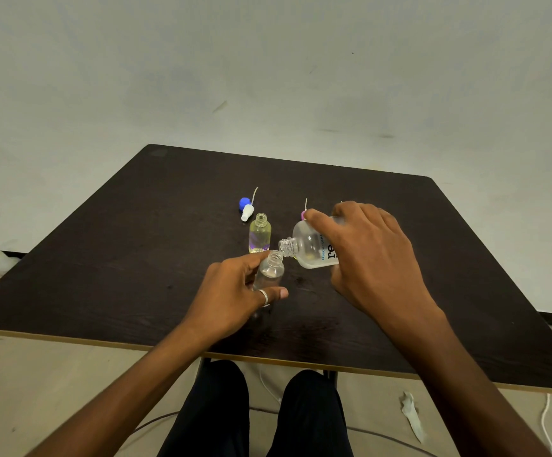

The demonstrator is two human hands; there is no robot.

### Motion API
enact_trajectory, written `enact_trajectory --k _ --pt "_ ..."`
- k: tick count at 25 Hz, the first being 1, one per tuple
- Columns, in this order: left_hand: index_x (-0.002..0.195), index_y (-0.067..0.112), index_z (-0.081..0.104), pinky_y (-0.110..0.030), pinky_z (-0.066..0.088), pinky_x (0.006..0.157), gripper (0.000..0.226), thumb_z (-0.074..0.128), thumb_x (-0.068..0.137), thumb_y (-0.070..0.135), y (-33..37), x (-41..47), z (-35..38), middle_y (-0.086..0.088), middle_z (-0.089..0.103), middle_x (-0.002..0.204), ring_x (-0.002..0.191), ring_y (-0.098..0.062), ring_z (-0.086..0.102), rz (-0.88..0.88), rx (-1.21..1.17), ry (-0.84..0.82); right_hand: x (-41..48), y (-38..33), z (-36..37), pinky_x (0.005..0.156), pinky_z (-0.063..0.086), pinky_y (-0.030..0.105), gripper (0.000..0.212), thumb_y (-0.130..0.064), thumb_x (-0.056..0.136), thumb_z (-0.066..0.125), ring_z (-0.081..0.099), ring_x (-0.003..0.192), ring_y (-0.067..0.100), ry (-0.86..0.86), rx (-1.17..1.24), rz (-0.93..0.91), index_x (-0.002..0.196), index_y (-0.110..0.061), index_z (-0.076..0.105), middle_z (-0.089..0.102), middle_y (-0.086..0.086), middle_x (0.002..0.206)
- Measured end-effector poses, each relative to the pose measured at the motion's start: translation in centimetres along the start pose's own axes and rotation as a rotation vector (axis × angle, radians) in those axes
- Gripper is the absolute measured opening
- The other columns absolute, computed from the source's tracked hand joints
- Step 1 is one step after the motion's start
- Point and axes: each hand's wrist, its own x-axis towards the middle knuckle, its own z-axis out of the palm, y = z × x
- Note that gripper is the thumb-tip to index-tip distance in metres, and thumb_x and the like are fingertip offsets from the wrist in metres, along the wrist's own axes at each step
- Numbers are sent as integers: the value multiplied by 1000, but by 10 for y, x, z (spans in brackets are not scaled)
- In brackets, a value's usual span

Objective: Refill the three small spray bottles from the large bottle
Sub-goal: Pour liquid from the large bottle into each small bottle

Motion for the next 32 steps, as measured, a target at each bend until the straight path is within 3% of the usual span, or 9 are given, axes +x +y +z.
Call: enact_trajectory --k 4,13,27,29,32 --pt "113 33 68 -22 56 76 40 82 76 38 -2 1 1 6 76 96 85 -15 72 0 6 5 0 0 1 95 45 43 78 -19 69 80 54 114 30 6 -1 2 137 -32 45 58 8 123" --pt "113 32 69 -16 55 75 40 83 76 35 -1 0 0 9 75 96 86 -14 72 12 -8 5 0 0 0 96 45 44 79 -18 68 81 54 116 31 2 0 7 137 -33 45 57 8 124" --pt "111 31 69 -31 57 80 39 82 76 39 -4 1 2 7 75 94 90 -15 70 22 22 10 0 0 -1 98 43 43 80 -20 70 80 52 119 31 -6 5 0 139 -32 43 56 8 128" --pt "111 32 69 -26 57 80 39 82 76 39 -5 2 1 11 75 94 92 -13 70 29 24 10 0 0 0 98 43 43 80 -21 70 81 52 119 31 -11 7 -1 140 -33 43 56 9 128" --pt "113 34 69 -6 49 76 40 83 75 38 -3 2 1 24 70 88 93 -2 67 27 26 14 0 -1 0 98 43 43 81 -20 70 81 52 119 31 -11 17 0 140 -33 42 56 8 128"
